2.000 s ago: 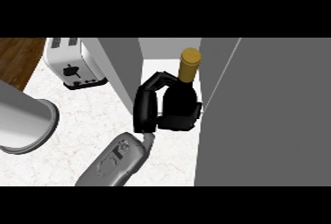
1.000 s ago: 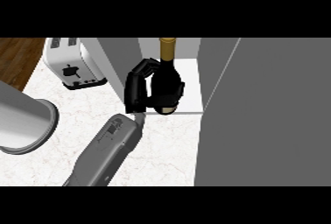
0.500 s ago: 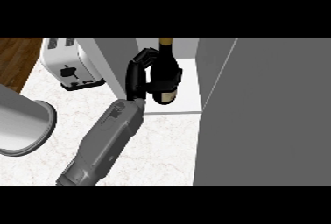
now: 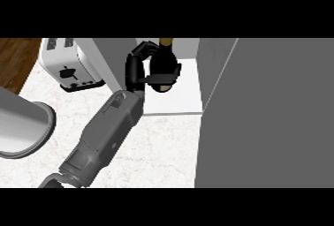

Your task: Pick up the wine, place it into the cabinet and close the cabinet

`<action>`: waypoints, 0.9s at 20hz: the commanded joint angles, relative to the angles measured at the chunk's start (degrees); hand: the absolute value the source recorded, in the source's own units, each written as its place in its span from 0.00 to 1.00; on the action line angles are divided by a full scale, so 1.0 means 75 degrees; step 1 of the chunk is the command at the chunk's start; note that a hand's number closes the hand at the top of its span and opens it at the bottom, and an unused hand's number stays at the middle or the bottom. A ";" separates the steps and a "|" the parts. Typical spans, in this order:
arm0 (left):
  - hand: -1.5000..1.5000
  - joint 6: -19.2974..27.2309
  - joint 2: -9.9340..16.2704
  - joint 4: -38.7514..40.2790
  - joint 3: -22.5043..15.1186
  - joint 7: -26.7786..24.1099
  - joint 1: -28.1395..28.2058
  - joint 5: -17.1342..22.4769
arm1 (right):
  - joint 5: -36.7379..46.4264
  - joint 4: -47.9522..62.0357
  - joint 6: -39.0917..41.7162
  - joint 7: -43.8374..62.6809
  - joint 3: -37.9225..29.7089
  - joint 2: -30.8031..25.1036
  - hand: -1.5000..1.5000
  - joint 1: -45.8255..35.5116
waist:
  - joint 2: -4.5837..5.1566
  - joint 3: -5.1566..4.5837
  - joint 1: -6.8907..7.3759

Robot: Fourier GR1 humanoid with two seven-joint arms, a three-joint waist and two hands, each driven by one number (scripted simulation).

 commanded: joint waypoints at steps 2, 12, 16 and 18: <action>1.00 0.0422 -0.0046 0.0476 0.0083 -0.0249 -0.0428 0.0179 | -0.0832 -0.0367 0.0191 -0.0133 -0.0380 -0.0117 0.00 0.0141 | 0.0008 0.0008 0.0014; 1.00 -0.0327 -0.0046 0.1890 0.1215 -0.0610 -0.1201 0.0535 | -0.0930 -0.0676 0.0130 -0.0042 -0.0252 -0.0010 0.00 0.0388 | 0.0063 0.0008 -0.0146; 1.00 -0.0587 -0.0014 0.2216 0.1743 -0.0922 -0.1338 0.0857 | -0.0608 -0.0319 0.0078 -0.0148 -0.0121 0.0057 0.00 0.0099 | 0.0110 0.0004 -0.0193; 1.00 -0.0491 -0.0049 0.2277 0.1503 -0.1000 -0.1284 0.1199 | -0.0418 -0.0383 0.0123 -0.0145 0.0379 0.0225 0.00 0.0274 | 0.0096 0.0001 -0.0318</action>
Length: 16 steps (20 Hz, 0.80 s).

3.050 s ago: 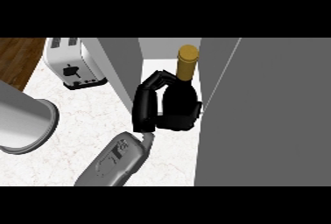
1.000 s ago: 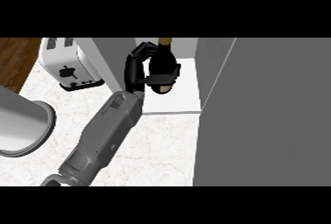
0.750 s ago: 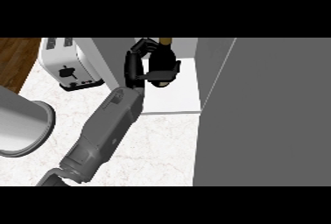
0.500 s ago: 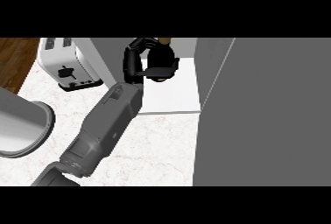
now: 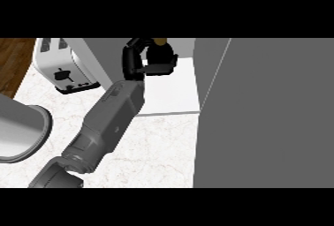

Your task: Pick up the wine, place it into the cabinet and close the cabinet

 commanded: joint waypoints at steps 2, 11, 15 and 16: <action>1.00 -0.0245 0.0004 0.0533 0.0399 -0.0089 -0.0196 0.0309 | -0.0362 -0.0656 0.0059 0.0118 0.0152 0.0031 0.00 0.0293 | 0.0048 -0.0020 -0.0025; 1.00 -0.0274 0.0194 0.1198 0.0470 -0.0401 -0.0274 0.0044 | -0.0092 -0.0638 -0.0136 0.0170 0.0420 0.0105 0.00 0.0075 | 0.0096 -0.0022 -0.0099; 0.00 0.0077 0.0199 0.1334 0.0476 -0.0472 -0.0353 -0.0068 | -0.0243 -0.0474 -0.0138 0.0194 0.0160 -0.0024 0.00 -0.0102 | 0.0087 -0.0021 -0.0049; 0.00 -0.0137 0.0166 0.1387 0.0485 -0.0556 -0.0146 -0.0066 | -0.0064 -0.0254 -0.0278 0.0165 0.0258 0.0086 0.00 -0.0388 | 0.0101 -0.0026 -0.0019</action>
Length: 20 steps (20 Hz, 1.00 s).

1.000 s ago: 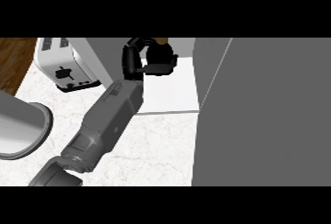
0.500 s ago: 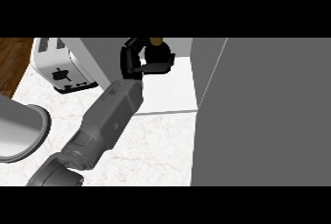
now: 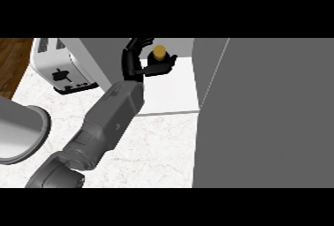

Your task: Pick up the wine, place it into the cabinet and close the cabinet

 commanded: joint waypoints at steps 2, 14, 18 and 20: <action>0.00 0.0006 0.0360 0.0345 0.0005 0.0147 0.0003 -0.0156 | -0.0173 -0.0070 -0.0051 -0.0029 -0.0126 0.0014 0.00 -0.0096 | 0.0057 -0.0028 0.0046; 0.00 0.0532 0.0061 0.0624 -0.0158 -0.0540 0.0659 -0.0540 | -0.0261 -0.0376 -0.0010 0.0156 -0.0114 -0.0040 0.00 0.0122 | 0.0060 -0.0033 0.0002; 0.00 0.0848 0.0002 0.0468 0.0154 -0.0600 0.0360 -0.0251 | -0.0379 -0.0233 -0.0037 0.0310 -0.0190 -0.0127 0.00 -0.0442 | 0.0145 -0.0042 -0.0215; 0.00 0.0454 0.0108 0.0459 0.0163 -0.0587 0.0491 -0.0306 | -0.0196 -0.0398 -0.0026 0.0173 0.0024 0.0000 0.00 -0.0067 | 0.0101 -0.0037 -0.0104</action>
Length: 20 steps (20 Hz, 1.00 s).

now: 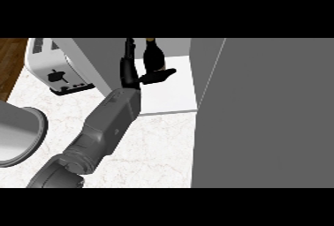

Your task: Pick up the wine, place it into the cabinet and close the cabinet

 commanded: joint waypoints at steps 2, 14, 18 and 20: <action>0.00 -0.0173 0.0160 0.0050 0.0111 -0.0431 0.0422 0.0009 | -0.0259 -0.0448 -0.0023 0.0200 0.0189 0.0053 0.00 0.0090 | 0.0030 -0.0025 0.0027; 0.00 -0.0973 -0.0003 0.0044 -0.0050 -0.0555 0.0394 -0.0235 | -0.0213 -0.0321 -0.0167 0.0371 0.0090 0.0017 0.00 -0.0192 | -0.0006 -0.0025 0.0125; 0.00 -0.1260 0.0033 0.0001 0.0009 -0.0418 0.0336 -0.0160 | -0.0175 -0.0138 -0.0046 0.0109 0.0207 0.0073 0.00 0.0063 | -0.0021 -0.0020 0.0170; 0.00 -0.1399 -0.0003 0.0010 -0.0078 -0.0682 0.0609 -0.0115 | -0.0487 -0.0614 0.0103 0.0120 0.0093 -0.0036 0.00 0.0539 | -0.0048 -0.0016 0.0076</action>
